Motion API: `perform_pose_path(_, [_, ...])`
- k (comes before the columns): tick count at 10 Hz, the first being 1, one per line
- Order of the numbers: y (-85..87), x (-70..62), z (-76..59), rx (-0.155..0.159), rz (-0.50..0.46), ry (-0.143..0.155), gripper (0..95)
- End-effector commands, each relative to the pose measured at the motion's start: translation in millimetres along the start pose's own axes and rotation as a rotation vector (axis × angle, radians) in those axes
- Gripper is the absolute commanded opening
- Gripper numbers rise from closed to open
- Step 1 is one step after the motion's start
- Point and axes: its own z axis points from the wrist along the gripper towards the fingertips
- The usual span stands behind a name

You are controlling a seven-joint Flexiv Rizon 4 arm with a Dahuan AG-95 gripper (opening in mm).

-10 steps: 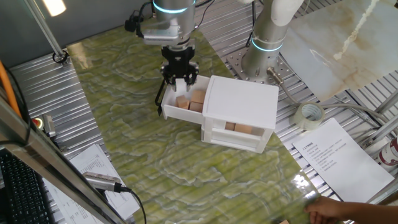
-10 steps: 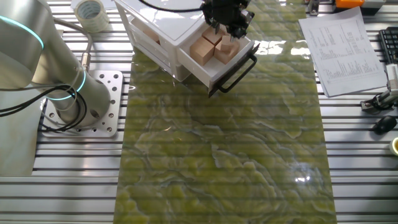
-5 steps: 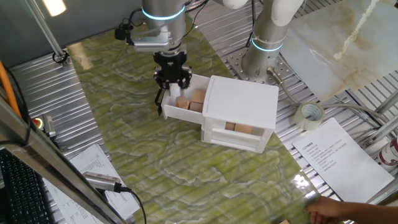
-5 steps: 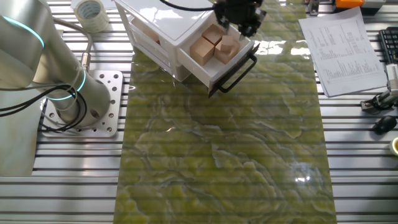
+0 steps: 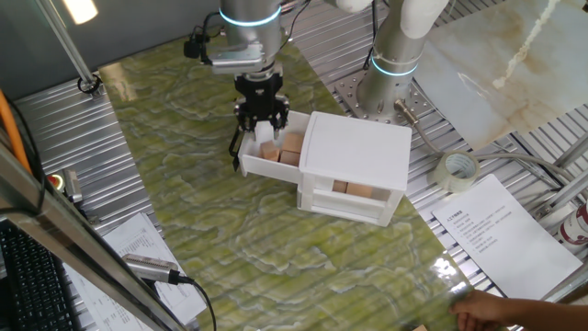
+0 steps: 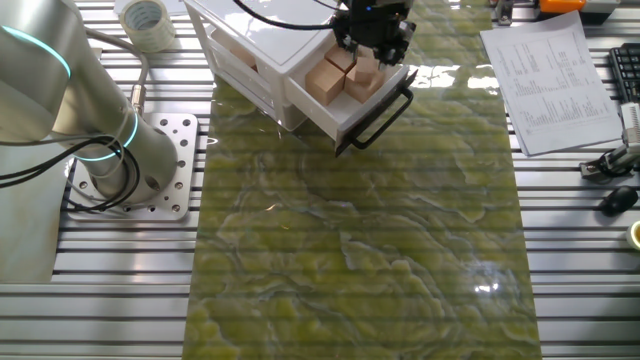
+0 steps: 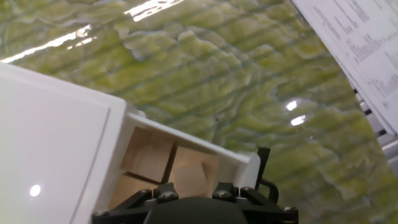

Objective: Take something out of a drawer

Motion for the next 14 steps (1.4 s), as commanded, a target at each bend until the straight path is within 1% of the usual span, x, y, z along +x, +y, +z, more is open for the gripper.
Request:
perform_pose_path(1, [-2.5,-2.9,4.0,-0.002,-0.011,0.005,57.0])
perform_pose_path(2, [-2.5,-3.4,8.1,-0.003,-0.021,0.002,57.0])
perform_pose_path(4, [-1.6,-2.2,11.8,-0.002,-0.029,-0.006,57.0])
perform_pose_path(7, [3.9,4.0,17.2,0.0,-0.039,-0.003,57.0])
perform_pose_path(11, [4.3,1.8,20.5,0.004,-0.035,-0.004,57.0])
perform_pose_path(14, [6.2,3.3,28.4,0.011,-0.032,-0.008,57.0])
